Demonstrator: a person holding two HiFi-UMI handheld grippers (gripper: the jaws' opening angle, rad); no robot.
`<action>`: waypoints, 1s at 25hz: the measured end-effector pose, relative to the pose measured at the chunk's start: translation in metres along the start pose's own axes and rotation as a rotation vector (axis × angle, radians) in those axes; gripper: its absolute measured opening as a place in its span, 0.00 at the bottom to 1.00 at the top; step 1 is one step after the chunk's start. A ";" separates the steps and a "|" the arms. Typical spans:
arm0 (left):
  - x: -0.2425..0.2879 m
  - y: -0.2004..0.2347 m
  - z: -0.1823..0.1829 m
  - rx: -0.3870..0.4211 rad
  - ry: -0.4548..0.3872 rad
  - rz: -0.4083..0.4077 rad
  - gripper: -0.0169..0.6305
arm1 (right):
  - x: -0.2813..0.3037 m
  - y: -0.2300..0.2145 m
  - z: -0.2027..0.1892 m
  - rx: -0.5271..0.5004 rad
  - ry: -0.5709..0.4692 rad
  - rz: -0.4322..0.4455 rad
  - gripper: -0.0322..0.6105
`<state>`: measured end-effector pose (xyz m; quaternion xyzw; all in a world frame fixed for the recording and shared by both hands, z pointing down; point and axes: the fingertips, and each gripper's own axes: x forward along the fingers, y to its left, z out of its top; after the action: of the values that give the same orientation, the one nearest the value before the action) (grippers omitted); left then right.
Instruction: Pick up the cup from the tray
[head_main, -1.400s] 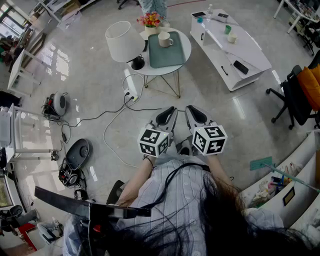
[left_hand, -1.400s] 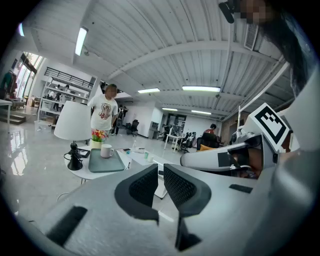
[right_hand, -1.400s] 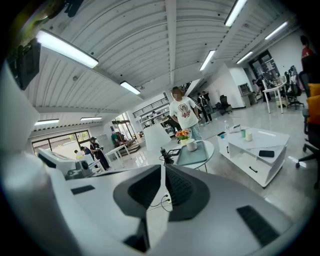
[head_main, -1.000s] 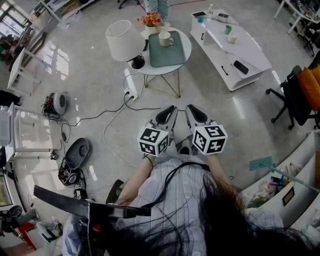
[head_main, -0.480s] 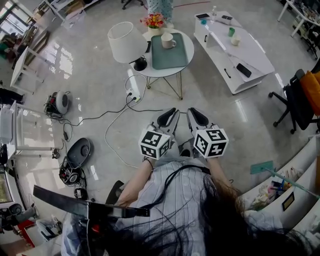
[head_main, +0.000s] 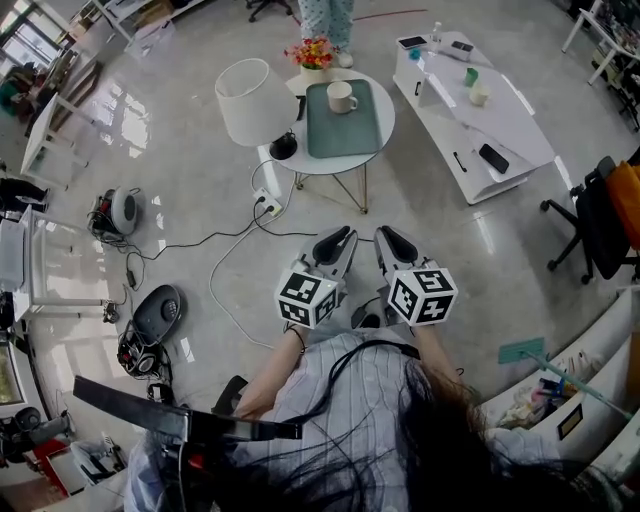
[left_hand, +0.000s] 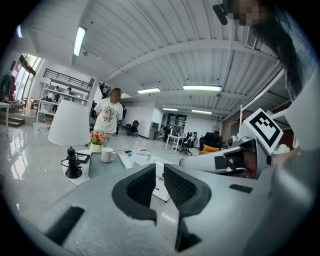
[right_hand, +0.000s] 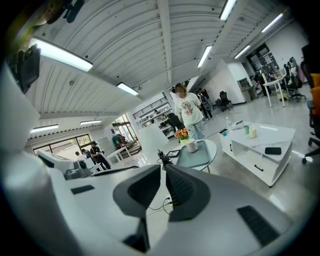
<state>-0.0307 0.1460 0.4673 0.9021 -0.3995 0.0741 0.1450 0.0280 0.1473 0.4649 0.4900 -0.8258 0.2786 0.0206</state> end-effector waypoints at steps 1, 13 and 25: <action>0.004 0.007 0.002 0.000 -0.003 0.002 0.10 | 0.007 -0.002 0.002 0.000 0.003 -0.003 0.13; 0.065 0.100 0.032 -0.030 0.008 -0.022 0.10 | 0.108 -0.022 0.040 0.006 0.047 -0.044 0.13; 0.110 0.181 0.055 -0.072 0.019 -0.101 0.10 | 0.195 -0.041 0.072 0.022 0.070 -0.153 0.13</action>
<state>-0.0904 -0.0646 0.4792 0.9146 -0.3545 0.0609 0.1845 -0.0219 -0.0577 0.4818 0.5417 -0.7817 0.3020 0.0652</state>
